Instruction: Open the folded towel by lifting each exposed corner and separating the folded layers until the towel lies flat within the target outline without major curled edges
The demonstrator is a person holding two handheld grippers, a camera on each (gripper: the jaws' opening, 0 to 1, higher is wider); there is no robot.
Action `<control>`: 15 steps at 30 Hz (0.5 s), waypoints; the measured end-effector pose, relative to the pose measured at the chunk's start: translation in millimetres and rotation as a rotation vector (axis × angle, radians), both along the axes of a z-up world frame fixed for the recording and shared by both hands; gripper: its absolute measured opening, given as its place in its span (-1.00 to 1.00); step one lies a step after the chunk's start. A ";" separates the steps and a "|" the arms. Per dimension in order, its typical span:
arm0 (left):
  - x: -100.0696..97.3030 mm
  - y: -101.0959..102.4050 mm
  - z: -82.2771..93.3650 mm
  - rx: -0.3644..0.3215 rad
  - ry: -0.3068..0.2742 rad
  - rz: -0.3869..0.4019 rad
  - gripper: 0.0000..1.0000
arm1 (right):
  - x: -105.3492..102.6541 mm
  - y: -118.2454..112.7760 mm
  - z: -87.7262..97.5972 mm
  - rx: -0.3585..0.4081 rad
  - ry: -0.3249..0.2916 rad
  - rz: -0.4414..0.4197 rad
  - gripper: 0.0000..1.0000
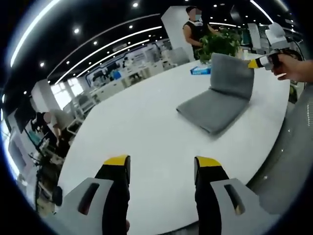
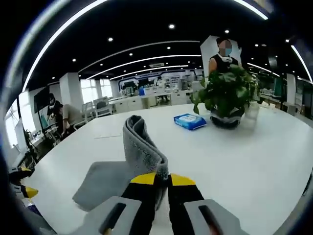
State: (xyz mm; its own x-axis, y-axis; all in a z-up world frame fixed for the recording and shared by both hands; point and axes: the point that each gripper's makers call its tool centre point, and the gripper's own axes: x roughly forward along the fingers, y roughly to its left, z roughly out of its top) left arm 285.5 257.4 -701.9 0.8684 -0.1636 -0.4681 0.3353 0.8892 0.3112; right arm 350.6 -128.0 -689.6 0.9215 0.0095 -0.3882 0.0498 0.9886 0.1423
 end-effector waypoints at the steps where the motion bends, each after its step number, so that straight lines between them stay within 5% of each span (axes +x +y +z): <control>1: -0.2 0.4 0.2 -0.003 0.000 0.004 0.04 | -0.4 -2.1 -0.1 0.019 0.000 -0.015 -0.90; 15: -0.5 1.0 -0.3 -0.005 0.004 0.006 0.02 | -5.2 -15.1 -1.4 0.039 0.012 -0.068 -0.90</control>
